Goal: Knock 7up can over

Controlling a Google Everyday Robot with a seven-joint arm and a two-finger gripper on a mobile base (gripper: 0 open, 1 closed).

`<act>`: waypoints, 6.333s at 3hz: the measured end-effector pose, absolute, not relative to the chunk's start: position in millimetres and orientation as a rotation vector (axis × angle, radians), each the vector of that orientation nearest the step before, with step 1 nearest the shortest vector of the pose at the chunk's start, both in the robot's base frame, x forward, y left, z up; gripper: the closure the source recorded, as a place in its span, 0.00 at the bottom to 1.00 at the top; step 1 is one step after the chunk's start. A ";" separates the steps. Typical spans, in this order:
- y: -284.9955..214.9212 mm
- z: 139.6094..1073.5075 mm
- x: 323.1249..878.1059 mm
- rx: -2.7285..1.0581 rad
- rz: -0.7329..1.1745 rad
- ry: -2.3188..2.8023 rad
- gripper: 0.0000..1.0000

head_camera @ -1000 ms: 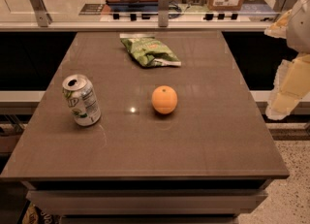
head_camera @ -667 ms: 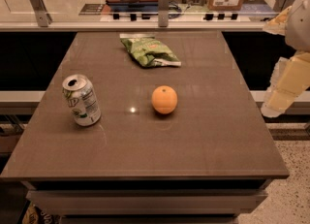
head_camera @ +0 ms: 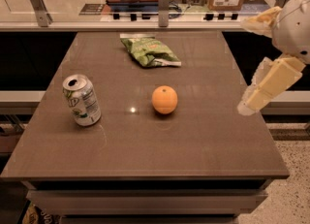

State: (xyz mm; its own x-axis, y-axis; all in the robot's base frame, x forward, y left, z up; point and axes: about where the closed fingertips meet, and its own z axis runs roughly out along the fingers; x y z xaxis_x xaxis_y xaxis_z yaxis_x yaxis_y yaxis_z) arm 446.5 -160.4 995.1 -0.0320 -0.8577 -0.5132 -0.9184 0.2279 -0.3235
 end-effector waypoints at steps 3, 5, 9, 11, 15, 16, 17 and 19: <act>-80.5 995.4 423.2 -1.588 0.514 1.610 0.00; -47.1 991.7 447.4 -1.386 0.625 1.560 0.00; 9.6 973.8 471.7 -1.430 0.701 1.464 0.00; 53.6 943.2 489.2 -1.295 0.810 1.418 0.00; 139.6 909.0 500.4 -1.173 0.900 1.381 0.00; 151.6 901.0 502.1 -1.186 0.900 1.406 0.00; 157.7 895.8 504.8 -1.184 0.898 1.414 0.00; 149.5 883.4 498.2 -1.135 0.887 1.426 0.00</act>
Offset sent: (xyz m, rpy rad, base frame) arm -0.0269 0.0820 0.0017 0.3425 0.0390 0.2419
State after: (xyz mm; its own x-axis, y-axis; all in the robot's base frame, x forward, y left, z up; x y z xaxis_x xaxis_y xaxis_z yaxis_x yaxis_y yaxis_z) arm 498.2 149.5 883.4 0.0111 -0.1744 -0.9846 -0.9604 0.2723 -0.0590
